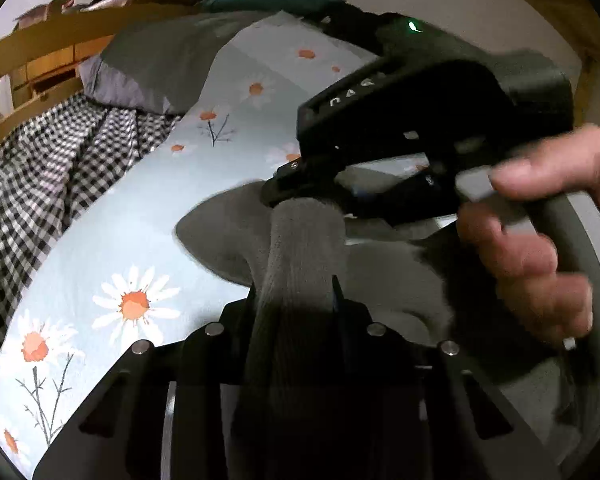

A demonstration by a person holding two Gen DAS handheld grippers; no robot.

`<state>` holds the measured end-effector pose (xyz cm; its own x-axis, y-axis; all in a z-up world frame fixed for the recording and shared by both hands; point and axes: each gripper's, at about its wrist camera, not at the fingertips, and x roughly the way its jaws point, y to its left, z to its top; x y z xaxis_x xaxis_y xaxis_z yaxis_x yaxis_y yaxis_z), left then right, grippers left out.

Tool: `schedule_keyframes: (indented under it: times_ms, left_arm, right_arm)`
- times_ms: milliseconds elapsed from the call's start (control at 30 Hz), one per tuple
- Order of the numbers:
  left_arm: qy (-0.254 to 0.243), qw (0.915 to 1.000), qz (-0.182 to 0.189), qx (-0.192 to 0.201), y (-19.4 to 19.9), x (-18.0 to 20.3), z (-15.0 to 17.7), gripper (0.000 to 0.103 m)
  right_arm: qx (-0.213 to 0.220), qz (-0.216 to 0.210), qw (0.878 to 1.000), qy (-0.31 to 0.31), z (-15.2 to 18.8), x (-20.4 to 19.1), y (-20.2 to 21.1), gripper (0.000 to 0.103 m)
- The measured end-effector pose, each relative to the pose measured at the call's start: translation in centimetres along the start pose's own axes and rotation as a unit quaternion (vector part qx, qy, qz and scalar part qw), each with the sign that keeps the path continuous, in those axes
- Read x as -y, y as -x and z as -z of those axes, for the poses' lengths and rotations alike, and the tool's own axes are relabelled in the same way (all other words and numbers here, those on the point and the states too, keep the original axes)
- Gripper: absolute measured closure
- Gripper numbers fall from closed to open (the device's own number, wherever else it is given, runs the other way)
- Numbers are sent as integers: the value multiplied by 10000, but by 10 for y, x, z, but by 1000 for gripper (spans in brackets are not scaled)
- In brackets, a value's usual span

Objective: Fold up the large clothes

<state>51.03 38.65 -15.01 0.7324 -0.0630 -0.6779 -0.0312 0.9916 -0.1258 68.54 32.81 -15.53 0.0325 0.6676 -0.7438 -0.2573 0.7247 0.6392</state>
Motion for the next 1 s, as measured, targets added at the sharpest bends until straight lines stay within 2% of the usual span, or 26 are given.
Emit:
schedule_keyframes:
  times_ms: [167,233,333,533,667,733,767,800,867,1000]
  left_arm:
    - [-395,9980,-141,463,18,19,-5,74]
    - [-539,9959,-162,715,32,34,-9,74]
    - [-599,9943,-49,885,52,57,-11,74]
    - [-488,9955,219,783,75,116,3,71]
    - [-700,9943,414,696,86,168,15,71]
    - [-746,9928,535,766,97,188,18,62]
    - [-755,9922,560,821,102,196,19,43]
    - [-760,9912,588,908,107,205,20,31]
    - [-792,9900,640,977,115,223,24,30]
    - [-856,9907,715,778,112,247,31,30]
  right_arm:
    - [684,-341,9962,414,11,-17,48,90]
    - [1028,-577,9920,460,19,-16,79,90]
    - [1503,-909,9832,495,35,-7,131,90]
    - [2148,-898,9713,494,89,23,231,90]
    - [2552,-816,9632,200,128,68,296,90]
    - [2691,-793,9598,91,145,87,320,90]
    - [2771,-751,9579,43,153,96,329,90]
    - [2863,-705,9555,-41,163,109,341,90]
    - [2990,-680,9516,-192,177,129,356,90]
    - [3156,-498,9464,-483,208,176,385,90]
